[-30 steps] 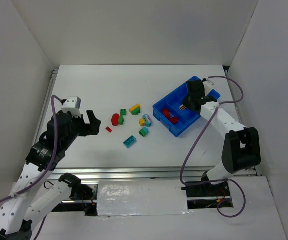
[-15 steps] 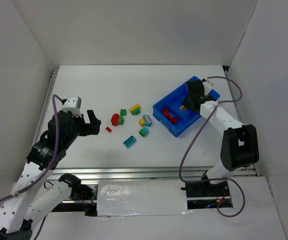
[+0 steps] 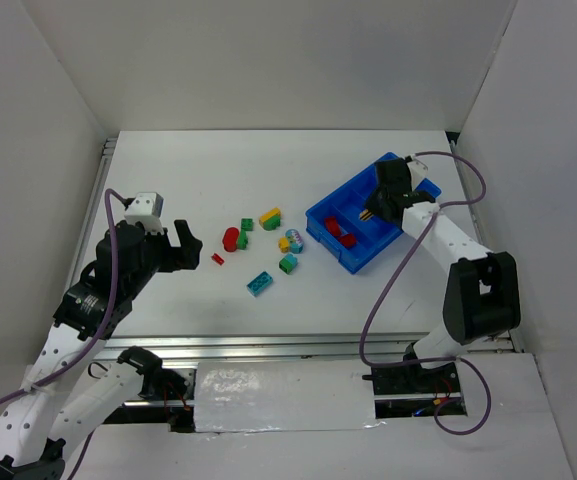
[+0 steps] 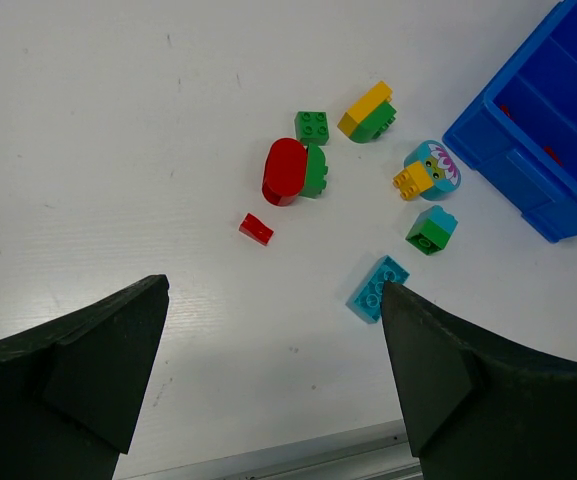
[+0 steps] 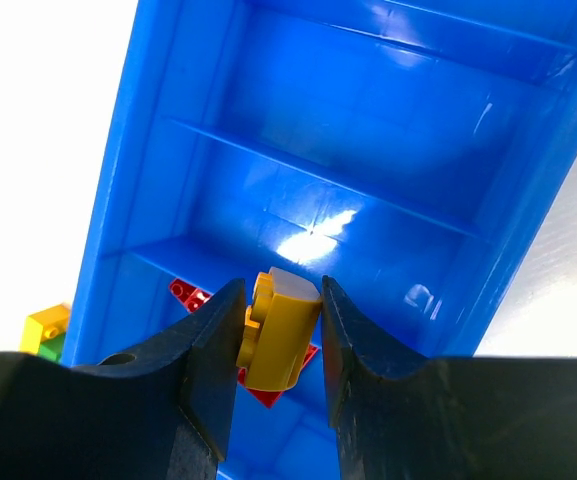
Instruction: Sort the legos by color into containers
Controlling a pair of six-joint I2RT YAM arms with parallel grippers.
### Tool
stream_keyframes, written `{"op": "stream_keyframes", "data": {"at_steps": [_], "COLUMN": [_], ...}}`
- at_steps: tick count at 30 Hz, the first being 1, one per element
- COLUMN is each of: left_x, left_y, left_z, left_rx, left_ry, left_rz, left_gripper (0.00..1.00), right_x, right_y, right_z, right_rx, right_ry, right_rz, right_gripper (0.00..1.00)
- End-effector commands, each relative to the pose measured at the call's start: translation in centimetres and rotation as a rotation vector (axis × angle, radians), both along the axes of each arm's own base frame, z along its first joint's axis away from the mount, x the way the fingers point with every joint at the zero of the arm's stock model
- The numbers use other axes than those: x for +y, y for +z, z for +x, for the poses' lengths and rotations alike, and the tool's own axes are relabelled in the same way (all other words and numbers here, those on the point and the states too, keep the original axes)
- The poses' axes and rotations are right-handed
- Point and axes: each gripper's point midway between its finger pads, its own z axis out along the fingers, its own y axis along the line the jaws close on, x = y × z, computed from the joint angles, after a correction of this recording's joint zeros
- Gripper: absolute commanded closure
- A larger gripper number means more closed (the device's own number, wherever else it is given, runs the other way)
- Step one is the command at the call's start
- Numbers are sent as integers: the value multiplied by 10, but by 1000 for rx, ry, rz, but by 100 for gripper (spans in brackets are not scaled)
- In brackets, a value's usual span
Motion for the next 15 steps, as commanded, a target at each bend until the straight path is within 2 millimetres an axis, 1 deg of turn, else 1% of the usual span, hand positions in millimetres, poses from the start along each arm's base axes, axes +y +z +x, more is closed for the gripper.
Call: {"op": "stream_keyframes", "data": {"at_steps": [1,10,15], "left_x": [0,-1,-1], "left_y": [11,11,8], "left_z": [4,4,5], "left_rx": [-42,-40,-30], "left_ry": [2,-1,-1], "left_rz": [-11,-12,-8], "left_gripper": [0,1,1], "right_x": [-2,0,1], "right_y": [30,33,35], "right_z": [7,6,10], "right_rx": [-91,-99,-104], "right_ry": [2,14,26], "right_rz": [13,22,26], "right_gripper": [100,100,100]}}
